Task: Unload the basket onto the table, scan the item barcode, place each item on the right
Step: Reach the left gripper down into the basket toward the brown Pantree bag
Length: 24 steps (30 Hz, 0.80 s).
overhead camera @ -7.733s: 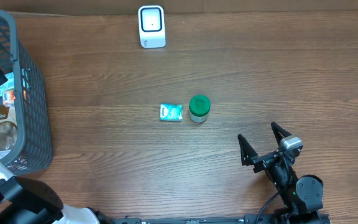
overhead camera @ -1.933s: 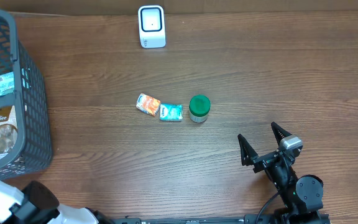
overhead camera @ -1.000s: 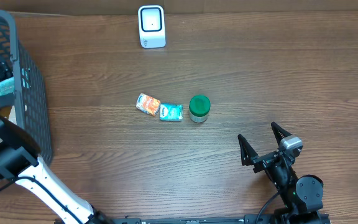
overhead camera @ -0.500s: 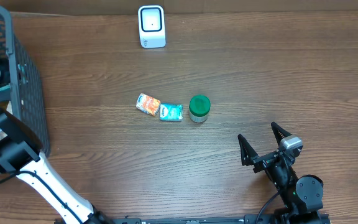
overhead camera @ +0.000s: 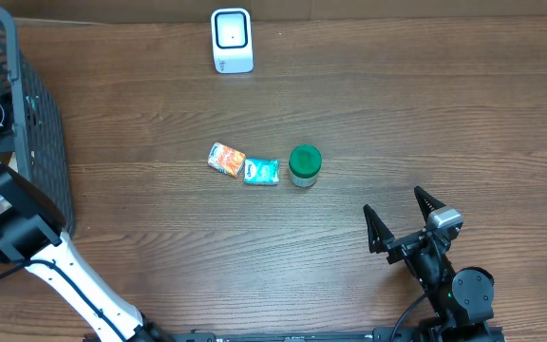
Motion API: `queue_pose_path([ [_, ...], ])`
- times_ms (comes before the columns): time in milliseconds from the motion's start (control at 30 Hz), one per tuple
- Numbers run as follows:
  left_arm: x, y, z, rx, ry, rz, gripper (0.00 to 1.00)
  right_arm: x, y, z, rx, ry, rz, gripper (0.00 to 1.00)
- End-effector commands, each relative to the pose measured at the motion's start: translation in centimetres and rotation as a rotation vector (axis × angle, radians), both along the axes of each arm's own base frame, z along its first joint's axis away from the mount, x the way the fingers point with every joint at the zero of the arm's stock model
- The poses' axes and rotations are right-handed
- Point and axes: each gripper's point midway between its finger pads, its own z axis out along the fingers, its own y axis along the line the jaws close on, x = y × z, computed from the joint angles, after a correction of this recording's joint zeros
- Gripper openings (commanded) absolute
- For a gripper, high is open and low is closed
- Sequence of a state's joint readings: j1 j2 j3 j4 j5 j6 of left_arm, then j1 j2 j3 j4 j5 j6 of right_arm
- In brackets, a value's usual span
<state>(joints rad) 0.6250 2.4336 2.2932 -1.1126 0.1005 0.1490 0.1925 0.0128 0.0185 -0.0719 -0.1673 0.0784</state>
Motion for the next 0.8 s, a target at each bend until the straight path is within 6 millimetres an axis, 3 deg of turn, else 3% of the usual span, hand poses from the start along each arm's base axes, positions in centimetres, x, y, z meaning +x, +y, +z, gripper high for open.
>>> queue_pose_path([
  [0, 0.5, -0.7, 2.2, 0.012, -0.037, 0.015, 0.73, 0.0, 0.0, -0.2, 0.006, -0.001, -0.003, 1.0],
  [200, 0.0, -1.1, 9.4, 0.067, -0.146, 0.053, 0.7, 0.0, 0.0, -0.2, 0.006, -0.001, -0.003, 1.0],
  [300, -0.9, -1.5, 11.1, 0.074, -0.149, 0.066, 0.65, 0.0, 0.0, -0.2, 0.006, -0.001, -0.003, 1.0],
  [467, -1.8, -2.2, 11.4, 0.056, -0.121, 0.065, 0.65, 0.0, 0.0, -0.2, 0.006, -0.001, -0.003, 1.0],
  [667, -3.3, -2.4, 10.1, 0.045, -0.052, 0.101, 0.66, 0.0, 0.0, -0.2, 0.006, -0.001, -0.003, 1.0],
  [767, -3.8, -2.5, 10.7, 0.052, -0.049, 0.119, 0.66, 0.0, 0.0, -0.2, 0.006, -0.001, -0.003, 1.0],
])
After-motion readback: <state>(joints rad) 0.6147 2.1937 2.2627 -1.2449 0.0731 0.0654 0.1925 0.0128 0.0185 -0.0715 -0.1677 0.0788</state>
